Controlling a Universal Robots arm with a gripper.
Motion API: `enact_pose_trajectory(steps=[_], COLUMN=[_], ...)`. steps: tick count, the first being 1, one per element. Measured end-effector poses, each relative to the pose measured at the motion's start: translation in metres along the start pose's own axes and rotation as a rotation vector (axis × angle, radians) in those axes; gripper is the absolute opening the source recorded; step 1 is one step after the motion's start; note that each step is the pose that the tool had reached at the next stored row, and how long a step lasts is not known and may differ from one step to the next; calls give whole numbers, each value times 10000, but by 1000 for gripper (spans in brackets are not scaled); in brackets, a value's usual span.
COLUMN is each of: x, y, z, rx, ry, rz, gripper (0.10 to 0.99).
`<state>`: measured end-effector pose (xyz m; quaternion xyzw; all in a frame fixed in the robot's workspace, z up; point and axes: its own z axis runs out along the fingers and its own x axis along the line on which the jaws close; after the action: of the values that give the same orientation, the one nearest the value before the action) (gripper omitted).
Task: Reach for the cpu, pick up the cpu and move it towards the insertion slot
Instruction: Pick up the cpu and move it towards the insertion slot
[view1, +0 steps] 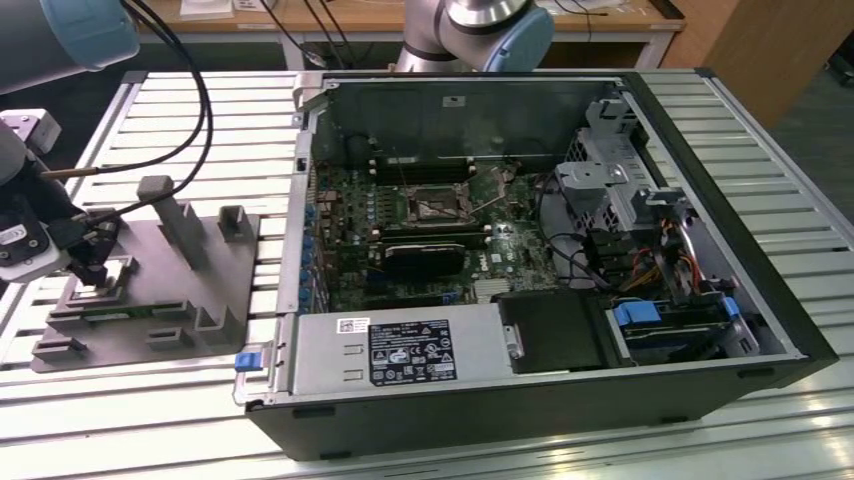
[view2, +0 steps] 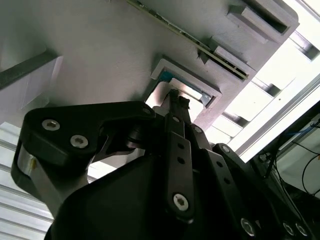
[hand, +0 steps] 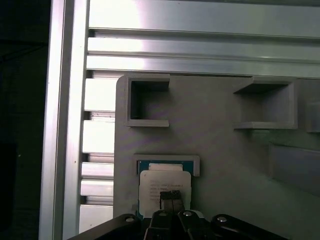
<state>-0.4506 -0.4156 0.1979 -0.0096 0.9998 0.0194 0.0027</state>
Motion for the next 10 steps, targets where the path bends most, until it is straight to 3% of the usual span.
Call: enact_pose_trajectory(steps=[2, 3, 5, 8, 10], x=[0, 0, 0, 0, 0], y=[0, 0, 0, 0, 1], z=[1, 1, 1, 1, 2], rx=[-1, -1, 0, 0, 0], ry=[-1, 0, 0, -1, 0], rz=[0, 0, 0, 0, 0], gripper=[231, 231, 353, 412, 525])
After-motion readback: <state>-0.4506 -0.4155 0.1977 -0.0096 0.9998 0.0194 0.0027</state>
